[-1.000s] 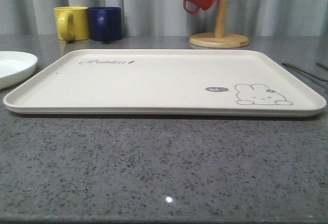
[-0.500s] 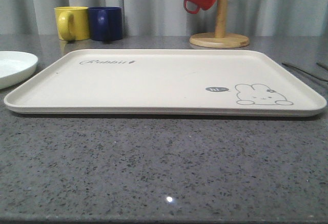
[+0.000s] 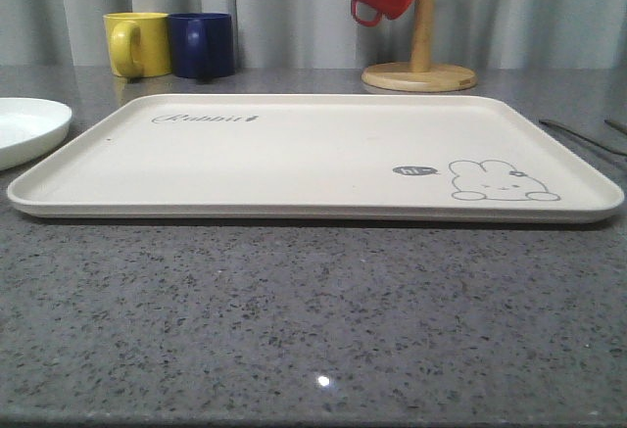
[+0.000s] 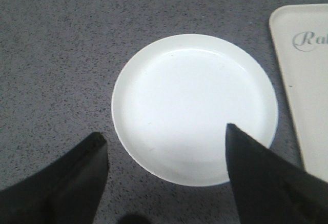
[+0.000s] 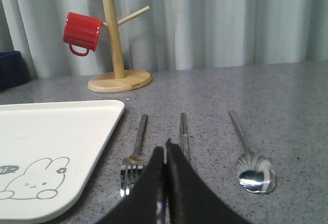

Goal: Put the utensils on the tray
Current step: 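Grasp the white plate's rim with the left gripper and lift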

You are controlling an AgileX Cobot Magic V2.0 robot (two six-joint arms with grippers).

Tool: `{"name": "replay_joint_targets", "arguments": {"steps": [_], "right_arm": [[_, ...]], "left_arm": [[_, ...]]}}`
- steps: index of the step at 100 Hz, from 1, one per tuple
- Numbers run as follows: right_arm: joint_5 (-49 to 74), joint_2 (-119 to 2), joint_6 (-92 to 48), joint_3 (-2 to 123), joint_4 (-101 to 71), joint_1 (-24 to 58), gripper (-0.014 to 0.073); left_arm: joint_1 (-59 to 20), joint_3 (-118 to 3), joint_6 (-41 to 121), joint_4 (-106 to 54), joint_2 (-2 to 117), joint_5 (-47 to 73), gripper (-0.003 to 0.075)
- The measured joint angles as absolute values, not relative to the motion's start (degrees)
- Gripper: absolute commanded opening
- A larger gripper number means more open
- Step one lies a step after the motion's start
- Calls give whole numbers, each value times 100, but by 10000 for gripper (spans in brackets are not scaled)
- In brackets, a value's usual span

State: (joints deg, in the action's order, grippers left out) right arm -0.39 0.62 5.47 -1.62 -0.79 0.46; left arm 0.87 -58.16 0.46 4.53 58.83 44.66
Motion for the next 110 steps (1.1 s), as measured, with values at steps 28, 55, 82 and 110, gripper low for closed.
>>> {"name": "replay_joint_targets", "arguments": {"steps": [28, 55, 82, 110], "right_arm": [[-39, 62, 547, -162, -79, 46, -68], [-39, 62, 547, -162, -79, 46, -68], [-39, 62, 547, -162, -79, 46, -68], [-39, 62, 547, -162, -79, 46, -68]], "left_arm": [[857, -6684, 56, 419, 7465, 4751, 464], [1064, -6940, 206, 367, 8699, 4802, 464], [1064, -6954, 243, 344, 9171, 4698, 464], [1064, -6978, 243, 301, 9470, 4598, 463]]}}
